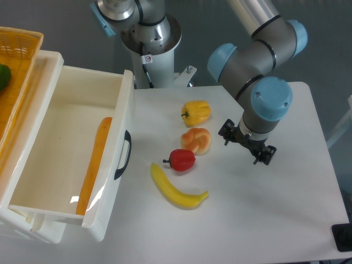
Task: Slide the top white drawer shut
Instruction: 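Move the gripper from its start pose toward the open white drawer, then lower the gripper and carry it over the fruit to the drawer front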
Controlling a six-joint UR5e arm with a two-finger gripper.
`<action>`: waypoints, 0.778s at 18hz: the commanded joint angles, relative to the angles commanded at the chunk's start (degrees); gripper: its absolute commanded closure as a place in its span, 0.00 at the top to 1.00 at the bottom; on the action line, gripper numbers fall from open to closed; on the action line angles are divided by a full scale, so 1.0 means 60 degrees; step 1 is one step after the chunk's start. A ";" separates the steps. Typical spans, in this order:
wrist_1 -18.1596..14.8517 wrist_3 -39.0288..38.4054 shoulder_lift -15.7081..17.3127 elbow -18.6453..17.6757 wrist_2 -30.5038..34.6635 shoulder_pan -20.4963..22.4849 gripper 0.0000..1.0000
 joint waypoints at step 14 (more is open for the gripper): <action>-0.1271 -0.3339 0.0763 -0.0091 -0.3484 -0.0219 0.70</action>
